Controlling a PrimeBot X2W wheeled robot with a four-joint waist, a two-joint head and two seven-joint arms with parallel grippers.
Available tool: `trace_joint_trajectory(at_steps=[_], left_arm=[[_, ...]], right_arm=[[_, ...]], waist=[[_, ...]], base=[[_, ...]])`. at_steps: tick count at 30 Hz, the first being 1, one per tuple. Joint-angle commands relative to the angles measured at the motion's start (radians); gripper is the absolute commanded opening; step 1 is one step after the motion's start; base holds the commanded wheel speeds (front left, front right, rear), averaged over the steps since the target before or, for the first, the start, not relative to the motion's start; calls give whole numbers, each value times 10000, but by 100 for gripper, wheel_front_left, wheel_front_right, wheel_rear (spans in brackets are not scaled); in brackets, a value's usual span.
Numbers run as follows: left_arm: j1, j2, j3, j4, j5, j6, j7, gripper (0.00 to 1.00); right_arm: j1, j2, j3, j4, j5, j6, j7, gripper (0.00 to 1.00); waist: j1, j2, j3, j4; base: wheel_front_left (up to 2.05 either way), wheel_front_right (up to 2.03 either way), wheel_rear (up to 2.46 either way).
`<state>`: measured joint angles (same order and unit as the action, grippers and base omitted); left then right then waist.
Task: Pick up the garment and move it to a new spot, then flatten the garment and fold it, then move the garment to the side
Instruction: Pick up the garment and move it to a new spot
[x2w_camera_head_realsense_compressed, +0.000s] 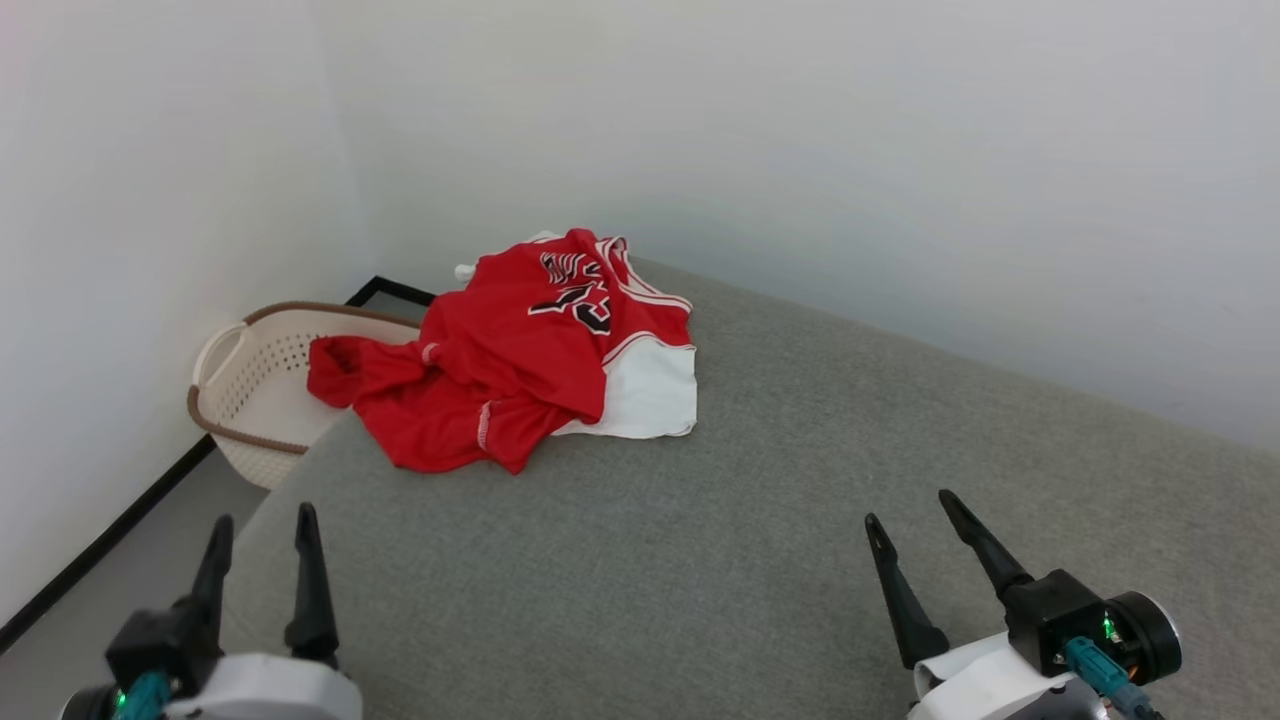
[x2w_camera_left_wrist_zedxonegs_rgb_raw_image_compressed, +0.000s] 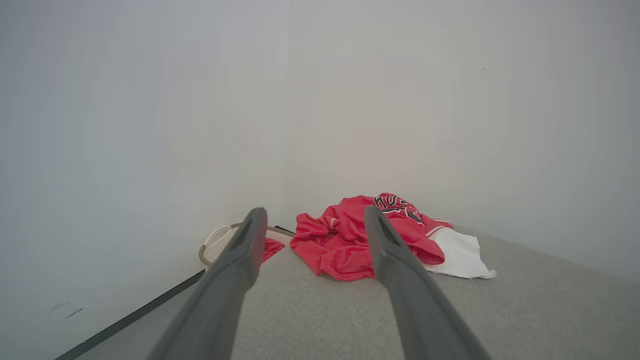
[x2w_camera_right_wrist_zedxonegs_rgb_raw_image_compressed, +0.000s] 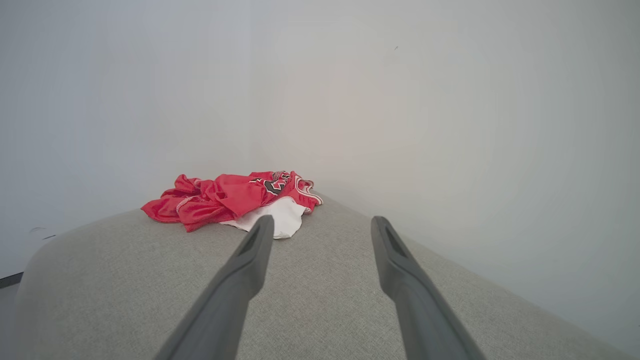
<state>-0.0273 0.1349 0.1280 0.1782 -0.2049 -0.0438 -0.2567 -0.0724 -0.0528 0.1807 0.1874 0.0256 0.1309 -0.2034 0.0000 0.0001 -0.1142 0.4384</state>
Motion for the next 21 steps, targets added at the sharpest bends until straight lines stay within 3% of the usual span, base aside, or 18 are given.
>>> trace_joint_trajectory(at_steps=[1,9,15,21], left_arm=[[-175,-27,-30,16,-120,47,99,100],[-1390,187,-308,-33,-786,-307,1955,100],[-3063,816,-425,185,-1666,-607,4247,100],[-5216,1428,-413,1057,-2253,-691,5822,100]], right_arm=[[-87,-36,-42,25,-53,-3,-67,100],[364,-192,-481,-350,-263,-3,141,100],[68,-666,-382,-1366,-396,-4,734,100],[-495,-1244,-252,-2430,-317,-6,1340,100]], waist=[[0,-1,69,66],[0,-1,286,182],[0,-1,1401,-449],[0,-1,2913,-1234]], base=[[0,0,0],[0,0,0],[0,0,0],[0,0,0]])
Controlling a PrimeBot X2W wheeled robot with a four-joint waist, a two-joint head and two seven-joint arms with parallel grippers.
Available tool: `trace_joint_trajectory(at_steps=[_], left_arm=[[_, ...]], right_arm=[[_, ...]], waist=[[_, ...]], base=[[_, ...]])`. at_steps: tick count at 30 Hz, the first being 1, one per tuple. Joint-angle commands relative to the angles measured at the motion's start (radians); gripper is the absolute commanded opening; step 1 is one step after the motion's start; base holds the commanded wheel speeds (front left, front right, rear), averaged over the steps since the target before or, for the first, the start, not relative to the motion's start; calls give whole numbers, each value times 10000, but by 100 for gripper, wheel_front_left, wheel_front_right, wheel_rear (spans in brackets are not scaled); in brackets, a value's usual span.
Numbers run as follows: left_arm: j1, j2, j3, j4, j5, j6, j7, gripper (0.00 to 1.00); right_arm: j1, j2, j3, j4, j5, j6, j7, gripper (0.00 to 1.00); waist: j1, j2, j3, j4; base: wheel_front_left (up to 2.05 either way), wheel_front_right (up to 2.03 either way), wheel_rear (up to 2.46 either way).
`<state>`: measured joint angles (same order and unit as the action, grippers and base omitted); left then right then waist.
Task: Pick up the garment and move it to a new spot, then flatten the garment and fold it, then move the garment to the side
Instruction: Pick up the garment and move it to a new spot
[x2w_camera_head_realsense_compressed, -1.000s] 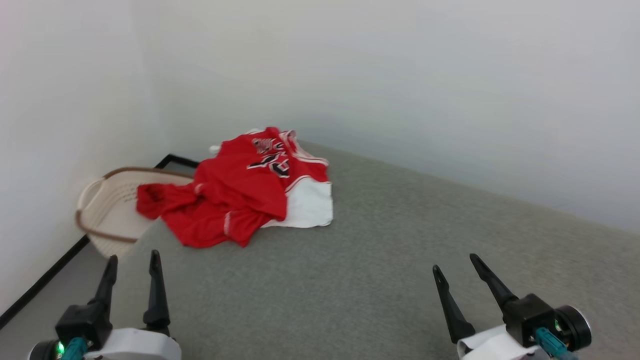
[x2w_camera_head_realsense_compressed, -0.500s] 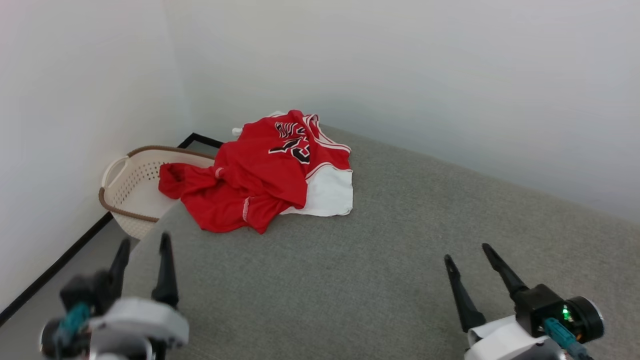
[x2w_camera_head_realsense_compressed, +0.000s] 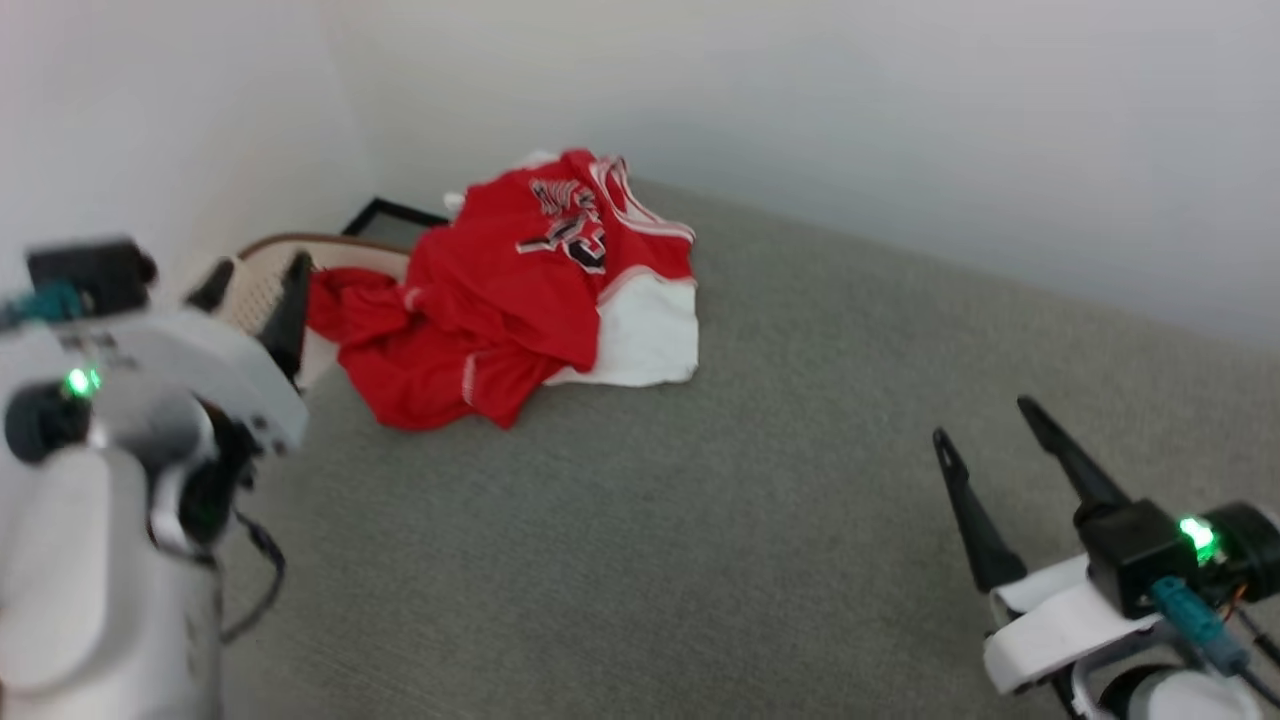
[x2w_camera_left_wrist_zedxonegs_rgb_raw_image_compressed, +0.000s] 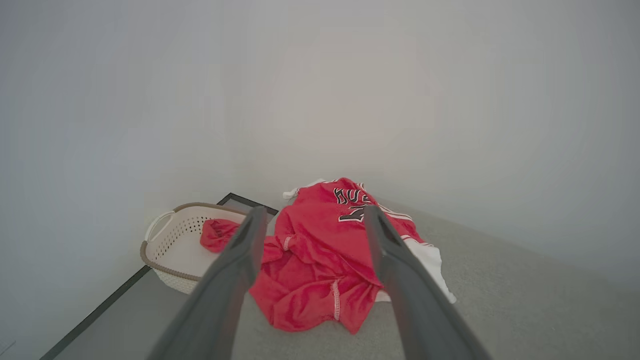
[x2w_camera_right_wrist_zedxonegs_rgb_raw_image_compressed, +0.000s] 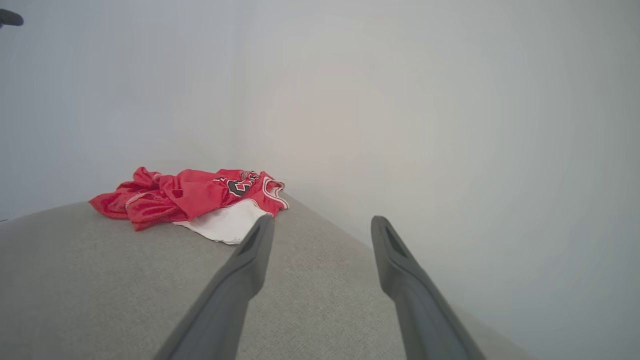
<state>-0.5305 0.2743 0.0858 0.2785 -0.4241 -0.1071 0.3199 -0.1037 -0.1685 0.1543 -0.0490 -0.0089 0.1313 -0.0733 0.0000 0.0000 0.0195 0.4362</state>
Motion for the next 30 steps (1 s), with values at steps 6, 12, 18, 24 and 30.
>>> trace_joint_trajectory(at_steps=[6,12,18,24,30], left_arm=[[-2099,445,-31,1399,-488,-78,1205,100],[-3499,778,-1,2599,-730,-34,1933,100],[-4732,1168,-243,4176,-643,38,2714,100],[-5605,1443,-365,5905,-684,125,3512,100],[-5986,1486,-551,7285,-592,236,3814,100]], right_arm=[[-761,-551,-31,-911,137,-10,431,100],[-1124,-796,-110,-1499,223,-10,662,100],[-1415,-953,-143,-2038,298,-10,896,100],[-1660,-1029,-80,-2460,420,-10,1097,100],[-1737,-1039,-118,-2820,427,-10,1324,100]], waist=[[0,0,3008,-1927],[0,0,4084,-2462],[0,0,5061,-2959],[0,0,5711,-3341],[0,0,6091,-3558]], base=[[0,0,0],[0,0,0],[0,0,0],[0,0,0],[0,0,0]])
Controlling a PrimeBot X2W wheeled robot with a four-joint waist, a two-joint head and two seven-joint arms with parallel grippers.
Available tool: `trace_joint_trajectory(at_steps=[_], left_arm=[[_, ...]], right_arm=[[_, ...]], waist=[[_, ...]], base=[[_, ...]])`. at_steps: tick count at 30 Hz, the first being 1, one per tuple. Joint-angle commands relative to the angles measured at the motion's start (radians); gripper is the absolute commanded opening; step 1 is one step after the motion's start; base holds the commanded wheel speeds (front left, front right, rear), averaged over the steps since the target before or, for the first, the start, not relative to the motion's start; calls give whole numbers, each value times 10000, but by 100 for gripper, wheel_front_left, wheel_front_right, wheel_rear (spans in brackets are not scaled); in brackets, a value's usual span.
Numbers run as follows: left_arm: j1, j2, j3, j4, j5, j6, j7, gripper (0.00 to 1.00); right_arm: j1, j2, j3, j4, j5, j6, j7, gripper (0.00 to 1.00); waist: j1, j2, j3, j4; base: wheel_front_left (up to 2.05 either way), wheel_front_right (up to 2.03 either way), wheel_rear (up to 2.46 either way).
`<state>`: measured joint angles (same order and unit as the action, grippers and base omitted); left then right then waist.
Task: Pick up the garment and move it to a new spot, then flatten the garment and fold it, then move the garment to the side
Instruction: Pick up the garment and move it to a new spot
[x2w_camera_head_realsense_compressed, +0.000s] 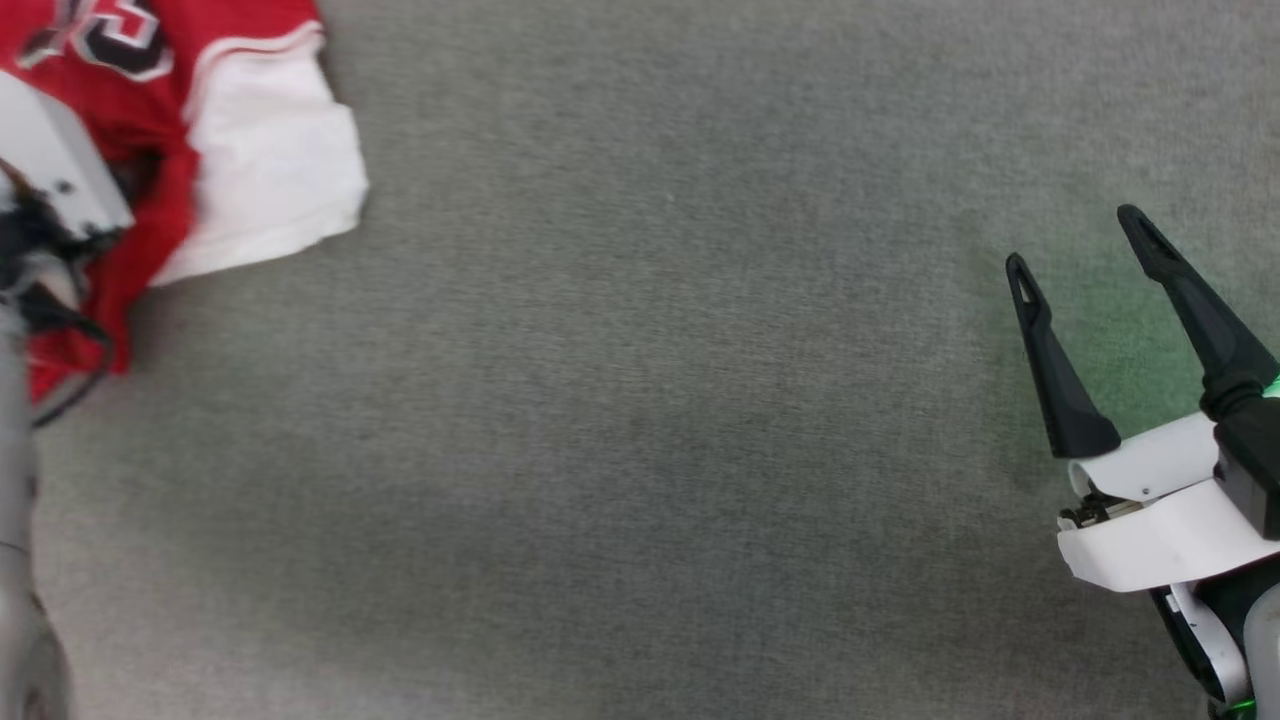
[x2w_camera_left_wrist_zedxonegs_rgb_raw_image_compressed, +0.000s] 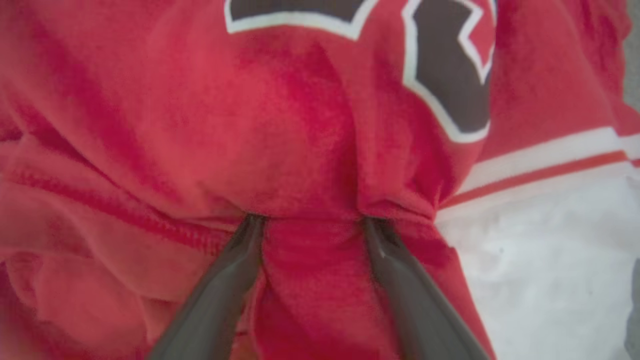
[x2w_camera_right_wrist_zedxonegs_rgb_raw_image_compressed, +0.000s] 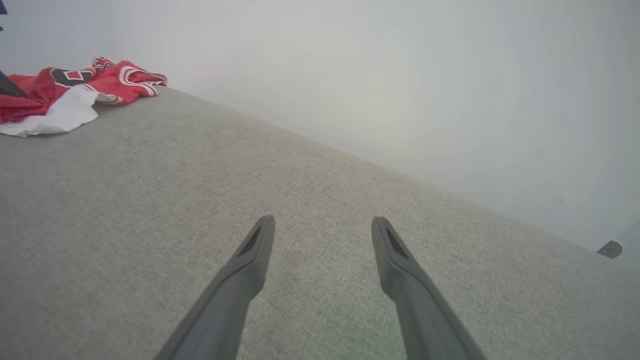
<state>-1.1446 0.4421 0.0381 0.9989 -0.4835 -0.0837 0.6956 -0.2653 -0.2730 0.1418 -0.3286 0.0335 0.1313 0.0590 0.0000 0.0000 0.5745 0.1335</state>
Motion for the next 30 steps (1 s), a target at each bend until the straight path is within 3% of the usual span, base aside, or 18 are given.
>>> trace_joint_trajectory(at_steps=[1,5,6,7,8,9,20,30], left_arm=[[161,-254,-39,287,-68,24,17,100],[131,-585,-47,1039,-198,27,-128,100],[114,-687,-28,1222,-280,-17,-85,89],[88,-766,-32,1334,-335,-88,-112,39],[55,-816,-39,1427,-390,-143,-158,11],[9,-801,-25,1516,-430,-156,-176,0],[-738,60,-663,1042,67,-414,-1650,0],[-1155,96,-2100,-180,155,-465,-2626,0]], right_arm=[[-101,25,-16,-74,0,-10,12,100],[-151,70,-74,-164,-3,-10,102,100],[-161,83,-86,-136,-15,-10,123,100],[-162,98,-83,-114,-25,-10,130,100],[-155,120,-80,-65,-27,-10,124,100],[-122,138,-61,-27,-17,-10,122,100],[443,469,-136,1063,184,-10,-346,100],[1179,1136,-177,2270,282,-10,-965,100]], waist=[[0,0,576,-545],[0,0,598,-541],[0,0,558,-519],[0,0,501,-494],[0,0,411,-460],[0,0,312,-429],[0,0,-1801,37],[0,0,-4080,353]], base=[[0,0,0],[0,0,0],[0,0,0],[0,0,0],[0,0,0],[0,0,0],[0,0,0],[0,0,0]])
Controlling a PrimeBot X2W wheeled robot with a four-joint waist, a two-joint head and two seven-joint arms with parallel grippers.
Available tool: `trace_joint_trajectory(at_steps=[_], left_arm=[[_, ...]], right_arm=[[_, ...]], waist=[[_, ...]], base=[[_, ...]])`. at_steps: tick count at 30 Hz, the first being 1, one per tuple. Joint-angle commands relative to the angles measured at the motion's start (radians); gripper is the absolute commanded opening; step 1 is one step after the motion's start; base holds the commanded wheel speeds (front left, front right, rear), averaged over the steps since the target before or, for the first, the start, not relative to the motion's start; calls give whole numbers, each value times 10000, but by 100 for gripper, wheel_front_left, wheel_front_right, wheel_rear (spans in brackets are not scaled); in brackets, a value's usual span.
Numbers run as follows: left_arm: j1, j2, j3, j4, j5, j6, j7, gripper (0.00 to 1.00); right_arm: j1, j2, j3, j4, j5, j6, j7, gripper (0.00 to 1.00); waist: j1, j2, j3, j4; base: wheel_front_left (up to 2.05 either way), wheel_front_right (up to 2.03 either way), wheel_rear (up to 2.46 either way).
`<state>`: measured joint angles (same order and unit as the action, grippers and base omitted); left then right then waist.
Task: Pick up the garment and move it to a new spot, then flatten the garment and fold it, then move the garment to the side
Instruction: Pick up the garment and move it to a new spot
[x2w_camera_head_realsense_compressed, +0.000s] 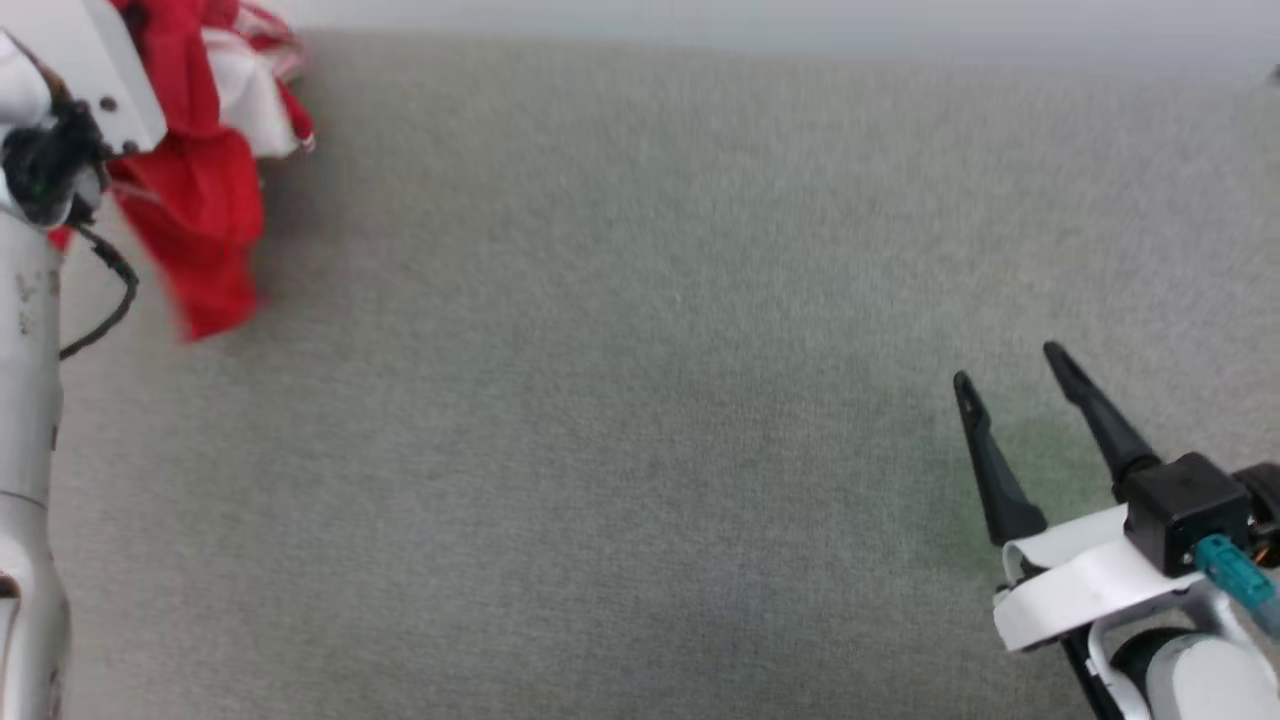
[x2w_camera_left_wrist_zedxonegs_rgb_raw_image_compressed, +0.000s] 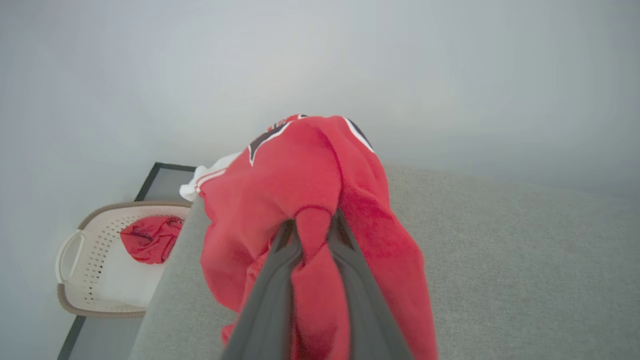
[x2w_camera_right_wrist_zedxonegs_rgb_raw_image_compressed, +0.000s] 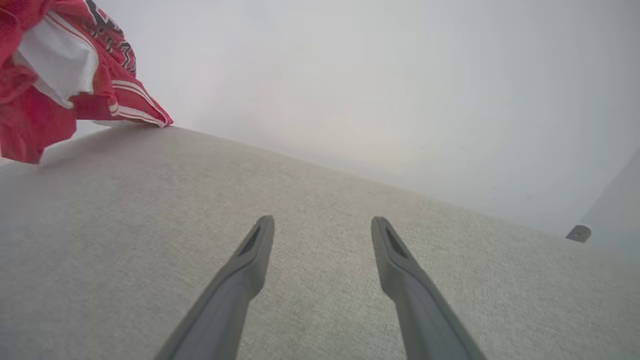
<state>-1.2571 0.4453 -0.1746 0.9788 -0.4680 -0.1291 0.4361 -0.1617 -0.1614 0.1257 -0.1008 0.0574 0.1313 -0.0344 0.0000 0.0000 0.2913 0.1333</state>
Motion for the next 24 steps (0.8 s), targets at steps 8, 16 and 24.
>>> trace_joint_trajectory(at_steps=[8,16,24], left_arm=[[-195,225,-1704,-1692,-892,-12,437,0],[96,423,-2701,-3516,-2328,-14,1532,0],[669,355,-2998,-5237,-3181,89,2766,0]], right_arm=[[615,485,-322,426,-42,-10,-356,100],[992,701,-1036,628,-177,-10,-517,100],[1299,754,-2330,810,-469,-10,-590,100]], waist=[[0,0,-2522,405],[0,0,-3239,-45],[0,0,-3449,-961]], base=[[0,0,0],[0,0,0],[0,0,0]])
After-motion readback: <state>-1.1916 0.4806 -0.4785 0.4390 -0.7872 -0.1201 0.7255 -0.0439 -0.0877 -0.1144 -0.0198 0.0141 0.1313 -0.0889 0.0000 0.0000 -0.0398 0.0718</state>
